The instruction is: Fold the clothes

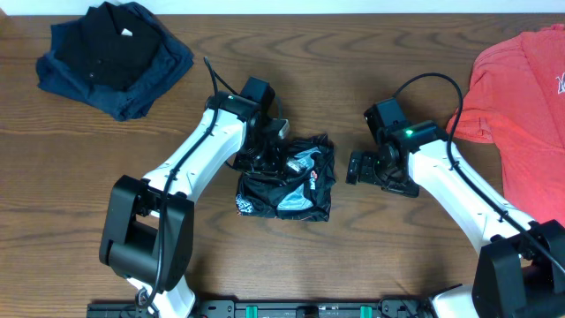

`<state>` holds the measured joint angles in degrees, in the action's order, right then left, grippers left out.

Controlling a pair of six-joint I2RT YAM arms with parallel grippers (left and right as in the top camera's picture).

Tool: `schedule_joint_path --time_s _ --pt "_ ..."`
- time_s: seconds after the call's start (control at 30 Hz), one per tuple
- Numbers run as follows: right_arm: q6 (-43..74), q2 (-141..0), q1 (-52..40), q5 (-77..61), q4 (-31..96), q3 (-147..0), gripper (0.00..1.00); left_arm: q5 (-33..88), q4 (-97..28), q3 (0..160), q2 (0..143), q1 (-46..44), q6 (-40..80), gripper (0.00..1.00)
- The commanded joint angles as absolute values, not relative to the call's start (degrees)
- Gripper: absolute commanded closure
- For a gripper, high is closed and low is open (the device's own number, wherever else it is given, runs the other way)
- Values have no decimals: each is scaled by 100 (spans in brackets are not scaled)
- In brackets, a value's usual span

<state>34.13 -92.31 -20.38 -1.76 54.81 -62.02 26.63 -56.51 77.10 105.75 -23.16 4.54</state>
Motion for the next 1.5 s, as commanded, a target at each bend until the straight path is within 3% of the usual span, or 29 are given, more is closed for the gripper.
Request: schedule_joint_path --time_s 0.0,0.03,0.1,0.23,0.5,0.73,1.17,1.23,1.3,1.47 --pt "3463 -9238 -1968 -196 5489 -6169 1 2635 -5666 7649 10639 -2331 432 63" --pt "3463 -9238 -1968 -196 5494 -6169 1 2633 -5669 7649 10639 -2333 432 62" --pt "3463 -9238 -1968 -196 5511 -6169 1 2620 -5664 7649 10641 -2346 427 48" --pt "3461 -9238 -1968 -193 5548 -6169 1 1848 -5664 7649 10641 -2349 429 31" --pt "3457 -9238 -1968 -193 5551 -6169 1 1584 -5478 7649 10641 -2351 152 26" --pt "3457 -9238 -1968 -193 5553 -6169 1 2375 -5592 7618 10643 -2488 -429 26" --pt "3358 -9238 -1968 -193 5575 -6169 1 2246 -5688 7605 10831 -2875 -449 26" --pt "3358 -9238 -1968 -193 5575 -6169 1 2246 -5684 7605 10884 -2875 -449 27" --pt "3358 -9238 -1968 -193 5577 -6169 1 2246 -5669 7605 10912 -2875 -451 35" --pt "3358 -9238 -1968 -191 5561 -6169 1 2248 -5673 7607 10895 -2875 -408 73"
